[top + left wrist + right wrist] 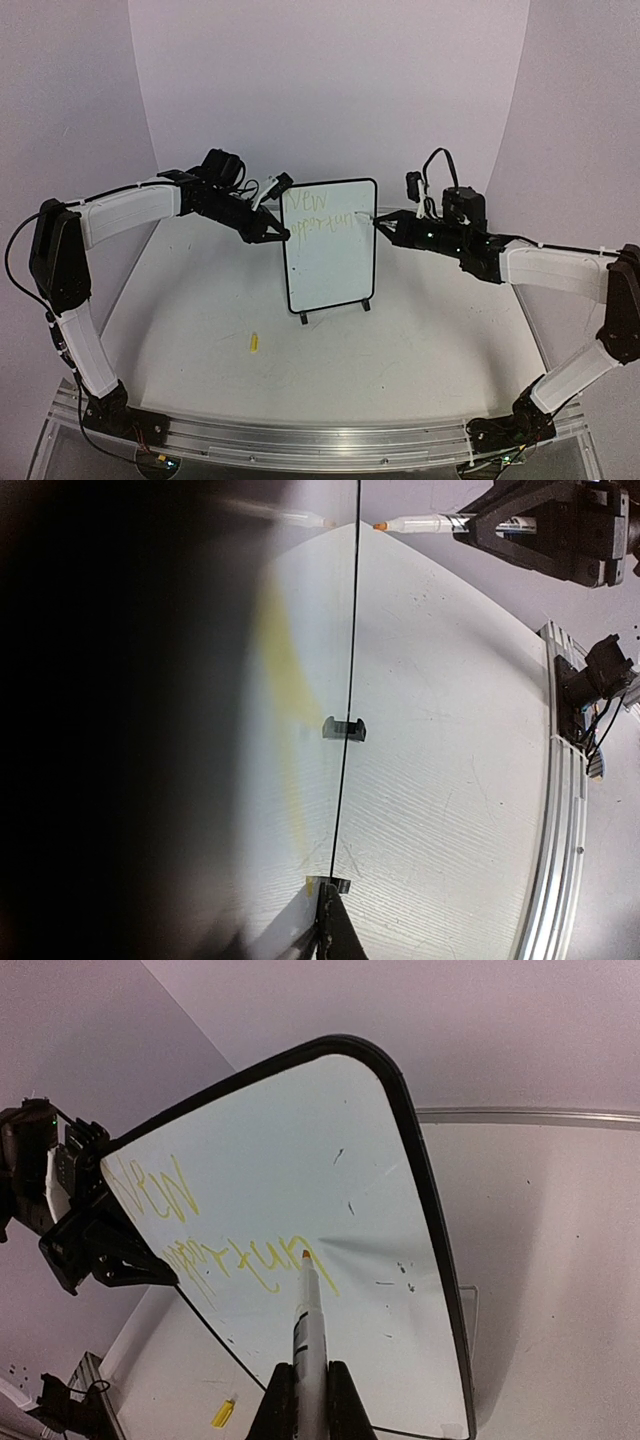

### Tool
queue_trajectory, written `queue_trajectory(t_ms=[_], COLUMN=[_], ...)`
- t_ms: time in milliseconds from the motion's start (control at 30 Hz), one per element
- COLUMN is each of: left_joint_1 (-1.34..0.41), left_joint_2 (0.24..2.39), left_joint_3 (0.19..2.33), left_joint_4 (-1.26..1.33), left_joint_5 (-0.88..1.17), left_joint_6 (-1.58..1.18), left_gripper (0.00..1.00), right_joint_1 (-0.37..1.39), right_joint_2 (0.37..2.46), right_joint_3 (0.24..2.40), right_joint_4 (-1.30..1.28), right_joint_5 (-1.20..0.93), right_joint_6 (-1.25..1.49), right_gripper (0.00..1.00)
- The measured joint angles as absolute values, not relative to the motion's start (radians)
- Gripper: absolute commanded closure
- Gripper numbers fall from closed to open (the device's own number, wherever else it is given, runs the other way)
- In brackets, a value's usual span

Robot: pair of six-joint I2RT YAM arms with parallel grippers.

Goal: Write a sentence on the whiteboard

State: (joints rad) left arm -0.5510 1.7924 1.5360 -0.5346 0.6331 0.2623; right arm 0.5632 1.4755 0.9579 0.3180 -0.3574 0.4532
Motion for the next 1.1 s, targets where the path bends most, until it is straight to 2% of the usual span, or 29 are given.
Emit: queue_trajectory(t_ms=[533,1100], left_joint_1=[-0.550,-0.550], left_joint_2=[1.792,1.792], left_joint_3=[1.536,1.536], left_joint_4=[-0.540,-0.540], left_joint_5=[0.633,0.633], left_joint_6=[0.253,0.250], left_gripper=[1.00,1.00], right_joint_1=[0.564,0.564], right_joint_2=[1.524,1.512], right_joint_3=[0.985,0.909], right_joint_4=[0.321,0.353], right_joint_5=[-0.333,-0.354], right_joint_6=[0.472,0.502], right_gripper=[1.00,1.00])
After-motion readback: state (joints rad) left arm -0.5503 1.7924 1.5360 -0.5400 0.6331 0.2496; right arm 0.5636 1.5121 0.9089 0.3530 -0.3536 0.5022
